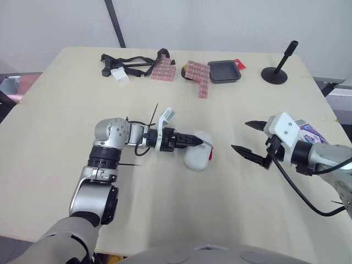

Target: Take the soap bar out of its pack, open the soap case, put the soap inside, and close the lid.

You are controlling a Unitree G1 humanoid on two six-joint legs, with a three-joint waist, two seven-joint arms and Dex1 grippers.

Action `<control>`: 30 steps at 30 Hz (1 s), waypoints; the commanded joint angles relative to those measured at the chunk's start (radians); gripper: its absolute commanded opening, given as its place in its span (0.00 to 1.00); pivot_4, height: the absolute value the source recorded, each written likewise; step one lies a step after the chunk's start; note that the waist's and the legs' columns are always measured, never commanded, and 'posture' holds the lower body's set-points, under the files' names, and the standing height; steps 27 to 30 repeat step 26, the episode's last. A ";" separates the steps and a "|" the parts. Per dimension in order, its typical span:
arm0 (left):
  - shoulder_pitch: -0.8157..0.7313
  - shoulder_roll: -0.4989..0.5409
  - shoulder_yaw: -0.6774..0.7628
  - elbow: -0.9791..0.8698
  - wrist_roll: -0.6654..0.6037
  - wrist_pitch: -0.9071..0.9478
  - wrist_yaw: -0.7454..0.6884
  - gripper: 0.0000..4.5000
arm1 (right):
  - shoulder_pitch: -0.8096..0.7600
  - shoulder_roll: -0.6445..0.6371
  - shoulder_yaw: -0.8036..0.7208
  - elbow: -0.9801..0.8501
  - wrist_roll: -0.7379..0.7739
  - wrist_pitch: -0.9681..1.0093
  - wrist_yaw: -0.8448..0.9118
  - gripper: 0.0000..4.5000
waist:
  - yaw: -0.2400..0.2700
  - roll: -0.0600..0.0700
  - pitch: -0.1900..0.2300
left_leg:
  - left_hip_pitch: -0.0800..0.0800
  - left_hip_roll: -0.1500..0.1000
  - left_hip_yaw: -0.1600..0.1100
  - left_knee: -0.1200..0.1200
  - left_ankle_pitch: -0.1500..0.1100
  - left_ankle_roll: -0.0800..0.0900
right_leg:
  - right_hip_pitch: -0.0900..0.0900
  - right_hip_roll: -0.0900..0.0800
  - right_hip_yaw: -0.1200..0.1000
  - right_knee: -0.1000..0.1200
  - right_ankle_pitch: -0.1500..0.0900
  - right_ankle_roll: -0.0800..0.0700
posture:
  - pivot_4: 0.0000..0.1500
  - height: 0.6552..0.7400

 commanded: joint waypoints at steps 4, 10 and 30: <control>-0.017 0.161 0.032 -0.193 -0.039 0.002 -0.073 0.99 | -0.008 0.002 -0.008 -0.018 -0.012 -0.030 -0.014 1.00 | -0.001 0.000 0.000 | 0.000 0.000 0.000 -0.001 0.000 0.000 | 0.000 0.000 0.000 -0.001 0.000 0.000 | 1.00 1.00; 0.097 0.343 -0.026 -0.394 0.047 -0.300 -0.249 0.99 | 0.000 0.006 0.009 0.012 -0.040 -0.061 -0.011 1.00 | -0.006 0.000 0.000 | 0.000 -0.001 0.000 -0.003 0.000 0.000 | 0.001 -0.001 -0.002 -0.003 0.000 0.000 | 1.00 1.00; 0.543 0.365 -0.025 -0.403 0.445 -1.306 -0.389 0.99 | 0.128 0.034 0.042 0.056 -0.140 -0.212 0.005 1.00 | -0.009 0.000 0.000 | 0.000 0.004 -0.002 -0.004 0.000 0.000 | 0.001 -0.003 -0.008 -0.004 0.000 0.001 | 1.00 1.00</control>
